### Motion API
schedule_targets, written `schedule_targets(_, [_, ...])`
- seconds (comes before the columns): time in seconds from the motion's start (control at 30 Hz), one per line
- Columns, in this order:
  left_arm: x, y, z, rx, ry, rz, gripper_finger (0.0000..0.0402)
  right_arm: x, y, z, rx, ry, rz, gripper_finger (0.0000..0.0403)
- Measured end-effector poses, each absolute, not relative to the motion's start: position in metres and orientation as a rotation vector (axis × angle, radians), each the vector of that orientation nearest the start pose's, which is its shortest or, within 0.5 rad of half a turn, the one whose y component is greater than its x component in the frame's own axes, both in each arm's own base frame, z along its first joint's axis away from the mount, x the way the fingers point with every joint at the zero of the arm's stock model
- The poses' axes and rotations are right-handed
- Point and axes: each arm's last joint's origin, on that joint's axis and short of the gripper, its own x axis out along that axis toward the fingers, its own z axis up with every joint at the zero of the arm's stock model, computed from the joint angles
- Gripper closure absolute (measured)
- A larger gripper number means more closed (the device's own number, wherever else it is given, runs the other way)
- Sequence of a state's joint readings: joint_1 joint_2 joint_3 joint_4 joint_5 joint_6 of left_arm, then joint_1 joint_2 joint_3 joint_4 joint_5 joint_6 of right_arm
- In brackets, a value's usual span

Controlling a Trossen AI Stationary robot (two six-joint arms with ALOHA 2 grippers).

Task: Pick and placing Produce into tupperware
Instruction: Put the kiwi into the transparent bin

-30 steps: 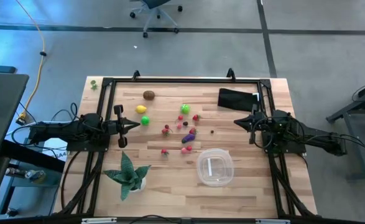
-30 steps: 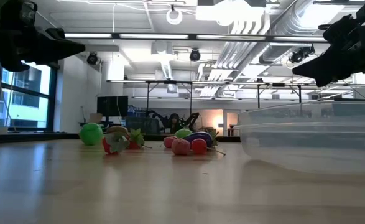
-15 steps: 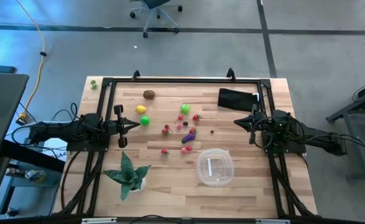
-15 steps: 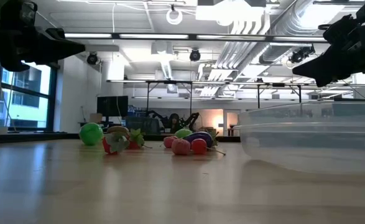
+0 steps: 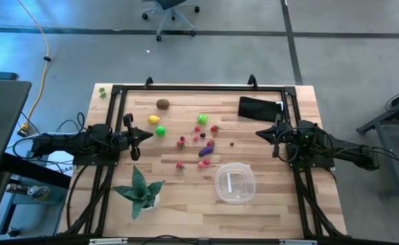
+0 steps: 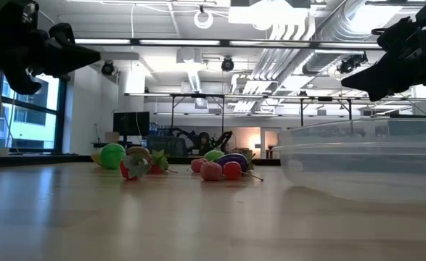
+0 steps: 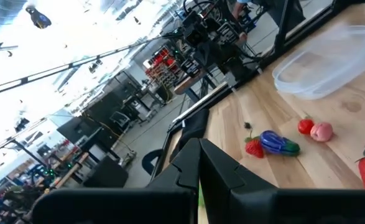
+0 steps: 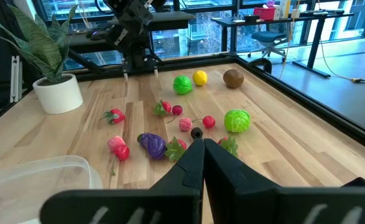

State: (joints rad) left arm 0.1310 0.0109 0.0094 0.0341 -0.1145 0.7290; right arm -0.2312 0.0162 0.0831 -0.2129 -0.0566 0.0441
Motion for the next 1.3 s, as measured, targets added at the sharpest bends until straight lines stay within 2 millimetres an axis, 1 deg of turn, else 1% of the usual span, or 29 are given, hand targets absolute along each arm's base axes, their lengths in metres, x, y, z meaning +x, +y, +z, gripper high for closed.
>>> schedule_targets(0.1, [0.096,0.016,0.169,0.678,0.049,0.244,0.0401,0.090,-0.020,0.170,0.065,0.141,-0.178,0.0402])
schedule_targets(0.2, [0.097,0.015,0.169,0.547,0.021,0.207,0.0401,0.090,-0.019,0.170,0.092,0.138,-0.179,0.0402])
schedule_targets(0.37, [0.097,0.014,0.171,0.416,-0.015,0.201,0.0401,0.090,-0.020,0.171,0.348,0.098,-0.194,0.0402])
schedule_targets(0.5, [0.097,0.015,0.171,0.388,-0.018,0.201,0.0401,0.091,-0.020,0.175,0.492,0.039,-0.221,0.0402])
schedule_targets(0.6, [0.097,0.014,0.172,0.346,-0.029,0.200,0.0401,0.091,-0.021,0.179,0.562,-0.019,-0.233,0.0402])
schedule_targets(0.7, [0.096,0.014,0.180,0.307,-0.109,0.211,0.0401,0.091,-0.021,0.185,0.558,-0.073,-0.217,0.0402])
schedule_targets(0.77, [0.094,0.014,0.189,0.308,-0.167,0.219,0.0401,0.091,-0.021,0.187,0.534,-0.086,-0.193,0.0402])
schedule_targets(0.83, [0.090,0.014,0.204,0.311,-0.202,0.245,0.0401,0.091,-0.020,0.187,0.514,-0.083,-0.183,0.0402])
schedule_targets(0.93, [0.083,0.015,0.228,0.335,-0.192,0.314,0.0401,0.091,-0.020,0.187,0.497,-0.082,-0.187,0.0402])
schedule_targets(1.03, [0.075,0.017,0.255,0.374,-0.100,0.391,0.0401,0.091,-0.020,0.187,0.485,-0.081,-0.187,0.0402])
schedule_targets(1.1, [0.072,0.019,0.272,0.374,0.011,0.456,0.0401,0.091,-0.020,0.187,0.483,-0.080,-0.185,0.0402])
schedule_targets(1.2, [0.072,0.021,0.291,0.363,0.203,0.529,0.0401,0.091,-0.020,0.187,0.483,-0.079,-0.185,0.0402])
schedule_targets(1.3, [0.077,0.023,0.308,0.332,0.329,0.557,0.0401,0.091,-0.020,0.186,0.482,-0.071,-0.187,0.0402])
